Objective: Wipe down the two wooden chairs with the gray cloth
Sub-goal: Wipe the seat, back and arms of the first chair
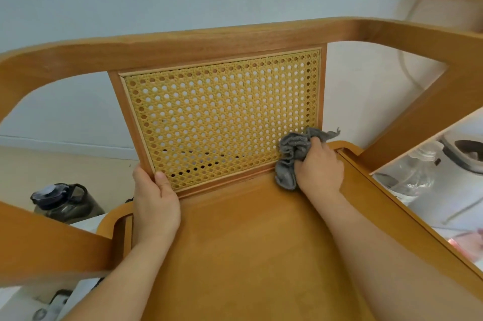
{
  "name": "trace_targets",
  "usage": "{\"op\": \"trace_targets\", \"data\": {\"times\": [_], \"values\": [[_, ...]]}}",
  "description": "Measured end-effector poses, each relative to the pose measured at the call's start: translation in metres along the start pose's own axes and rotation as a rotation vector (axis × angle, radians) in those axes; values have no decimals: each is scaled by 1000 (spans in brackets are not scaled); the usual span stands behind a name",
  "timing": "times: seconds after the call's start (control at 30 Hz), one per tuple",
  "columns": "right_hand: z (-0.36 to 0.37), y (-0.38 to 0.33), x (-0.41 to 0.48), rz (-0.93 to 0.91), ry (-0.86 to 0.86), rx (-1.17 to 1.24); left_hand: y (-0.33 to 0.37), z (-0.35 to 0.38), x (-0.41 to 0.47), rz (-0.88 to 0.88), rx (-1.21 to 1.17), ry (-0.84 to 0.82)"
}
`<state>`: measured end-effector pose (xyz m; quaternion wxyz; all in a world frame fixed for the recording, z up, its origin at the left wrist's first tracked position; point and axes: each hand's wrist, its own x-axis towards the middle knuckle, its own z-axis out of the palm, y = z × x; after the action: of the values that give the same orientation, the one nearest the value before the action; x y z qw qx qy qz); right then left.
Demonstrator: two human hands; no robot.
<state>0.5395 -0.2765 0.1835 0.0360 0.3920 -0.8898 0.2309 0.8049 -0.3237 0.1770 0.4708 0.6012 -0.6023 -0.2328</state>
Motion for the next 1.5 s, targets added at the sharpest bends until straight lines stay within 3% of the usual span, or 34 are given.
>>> {"op": "trace_targets", "data": {"times": [0.07,0.23,0.33,0.4,0.53,0.63,0.7,0.83,0.93,0.97,1.03,1.07,1.13,1.2,1.23,1.33,1.5], "values": [[4,-34,-31,-103,-44,-6,1,1,1,-9,14,6],[29,-119,-135,-703,-109,76,2,-3,-3,-3,37,-9],[19,-93,-108,-796,-227,18,4,-5,-3,-11,54,-12],[8,-53,-81,-732,-212,-77,6,-4,-5,-26,56,-20],[-21,30,-17,-406,-225,-313,8,-6,-7,-41,75,-25],[-40,59,12,-192,-388,-413,8,-3,-6,-54,92,-3],[-35,44,0,-197,-513,-408,7,-1,-5,-49,73,15],[-24,-1,-68,-377,-624,-240,5,-2,-5,-87,50,8],[-47,6,-68,-297,-723,95,16,-8,-6,-208,-34,124],[-57,16,-64,-226,-692,272,25,-12,-14,-163,-16,167],[-74,45,-58,-142,-492,464,54,-11,-41,221,104,172],[-79,62,-56,-129,-384,419,72,-2,-58,448,134,76],[-81,98,-55,-128,-240,165,100,30,-83,708,287,-338],[-79,123,-58,-115,-242,-49,102,71,-100,709,567,-722],[-77,130,-59,-84,-280,-98,99,89,-103,674,673,-821],[-67,137,-58,-37,-334,-144,92,130,-99,613,701,-854],[-58,142,-55,-75,-268,-127,138,203,-109,786,625,-940]]}}
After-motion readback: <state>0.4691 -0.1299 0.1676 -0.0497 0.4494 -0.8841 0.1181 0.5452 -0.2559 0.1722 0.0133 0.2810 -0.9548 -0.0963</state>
